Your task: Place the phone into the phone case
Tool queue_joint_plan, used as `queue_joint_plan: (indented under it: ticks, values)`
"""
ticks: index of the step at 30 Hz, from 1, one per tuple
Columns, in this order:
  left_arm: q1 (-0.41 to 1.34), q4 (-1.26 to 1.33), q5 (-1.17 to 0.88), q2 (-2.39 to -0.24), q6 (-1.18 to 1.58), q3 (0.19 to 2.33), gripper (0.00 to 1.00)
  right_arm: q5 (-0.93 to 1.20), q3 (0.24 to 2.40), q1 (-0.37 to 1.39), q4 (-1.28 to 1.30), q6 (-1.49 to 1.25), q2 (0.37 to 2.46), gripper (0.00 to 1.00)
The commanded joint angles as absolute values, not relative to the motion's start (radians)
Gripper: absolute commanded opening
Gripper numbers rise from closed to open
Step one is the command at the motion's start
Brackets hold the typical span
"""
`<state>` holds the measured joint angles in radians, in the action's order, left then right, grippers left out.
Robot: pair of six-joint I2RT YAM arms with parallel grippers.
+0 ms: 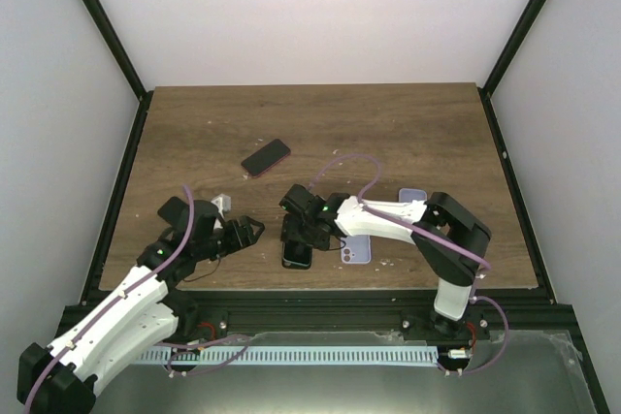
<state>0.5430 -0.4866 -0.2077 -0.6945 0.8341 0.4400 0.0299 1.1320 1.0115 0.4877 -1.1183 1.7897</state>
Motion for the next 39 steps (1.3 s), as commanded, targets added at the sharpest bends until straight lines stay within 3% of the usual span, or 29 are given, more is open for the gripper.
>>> queue_joint_plan:
  ticks: [1,10,19,30,34,39]
  values:
    - [0.54,-0.459,-0.214,-0.695,0.837,0.431,0.8,-0.007,1.15,1.017,0.494,-1.108,1.834,0.76]
    - [0.54,-0.453,-0.218,-0.701,0.841,0.424,0.79,-0.029,1.14,1.019,0.485,-1.087,1.824,0.88]
    - [0.539,-0.444,-0.215,-0.726,0.829,0.421,0.79,-0.038,1.114,1.018,0.481,-1.01,1.721,0.89]
    - [0.54,-0.327,-0.365,-0.863,0.814,0.408,0.69,0.064,0.935,1.011,0.382,-0.923,1.606,0.68]
    - [0.539,-0.273,-0.422,-0.934,0.83,0.396,0.59,0.11,0.876,0.994,0.327,-0.918,1.591,0.55]
    - [0.541,-0.236,-0.466,-1.006,0.843,0.397,0.54,0.156,0.857,0.994,0.298,-0.893,1.598,0.51]
